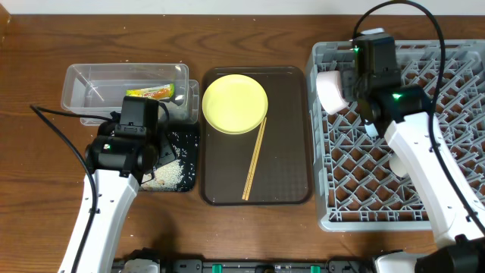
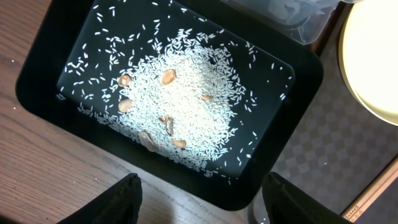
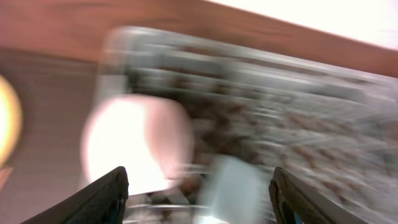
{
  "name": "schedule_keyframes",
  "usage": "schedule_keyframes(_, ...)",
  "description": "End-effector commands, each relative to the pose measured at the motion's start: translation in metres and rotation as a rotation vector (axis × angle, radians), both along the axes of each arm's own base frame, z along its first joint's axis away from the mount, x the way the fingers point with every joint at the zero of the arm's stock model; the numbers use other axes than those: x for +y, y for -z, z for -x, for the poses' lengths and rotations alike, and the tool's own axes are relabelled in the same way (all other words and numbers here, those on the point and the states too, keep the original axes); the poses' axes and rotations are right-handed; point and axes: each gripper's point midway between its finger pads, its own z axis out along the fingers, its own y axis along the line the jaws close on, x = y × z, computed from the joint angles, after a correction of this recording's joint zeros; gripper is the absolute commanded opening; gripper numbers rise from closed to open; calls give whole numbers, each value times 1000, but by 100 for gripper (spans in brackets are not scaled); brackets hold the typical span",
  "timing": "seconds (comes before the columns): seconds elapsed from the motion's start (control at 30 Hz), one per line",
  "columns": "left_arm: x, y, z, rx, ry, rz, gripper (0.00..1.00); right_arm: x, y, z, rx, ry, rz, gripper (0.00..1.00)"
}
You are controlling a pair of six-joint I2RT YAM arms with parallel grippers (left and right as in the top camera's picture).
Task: Sort waste into correct bins and load items into the dishwasher rack
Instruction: 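Reach the right gripper to the yellow plate and grasp its rim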
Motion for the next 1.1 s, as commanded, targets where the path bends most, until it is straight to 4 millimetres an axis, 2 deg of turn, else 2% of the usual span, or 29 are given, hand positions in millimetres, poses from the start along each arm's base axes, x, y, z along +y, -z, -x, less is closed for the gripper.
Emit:
schedule_keyframes(0.0, 4, 3, 2, 9, -24, -11, 65, 89, 2, 22, 98, -310, -356, 69)
schedule_keyframes(0.07, 4, 2, 2, 9, -24, -11, 65, 109, 7, 28, 134, -343, -412, 68)
schedule_keyframes(0.17, 4, 3, 2, 9, -25, -11, 65, 132, 22, 31, 165, -377, -394, 68)
schedule_keyframes(0.33, 4, 3, 2, 9, -25, -11, 65, 159, 53, 12, 137, -346, -296, 68)
schedule_keyframes(0.47, 4, 3, 2, 9, -25, -11, 65, 168, 81, -17, 64, -249, -224, 68)
schedule_keyframes(0.57, 4, 3, 2, 9, -25, -11, 65, 178, 108, -27, 68, -249, -207, 66)
schedule_keyframes(0.7, 4, 3, 2, 9, -25, -11, 65, 182, 145, -30, 118, -191, -232, 61)
schedule_keyframes(0.77, 4, 3, 2, 9, -25, -11, 65, 183, 160, -31, 139, -169, -244, 55)
schedule_keyframes(0.87, 4, 3, 2, 9, -25, -11, 65, 184, 175, -31, 160, -155, -247, 52)
schedule_keyframes(0.97, 4, 3, 2, 9, -25, -11, 65, 184, 183, -32, 166, -152, -244, 45)
schedule_keyframes(1.07, 4, 2, 2, 8, -25, -11, 65, 184, 196, -31, 187, -121, -258, 44)
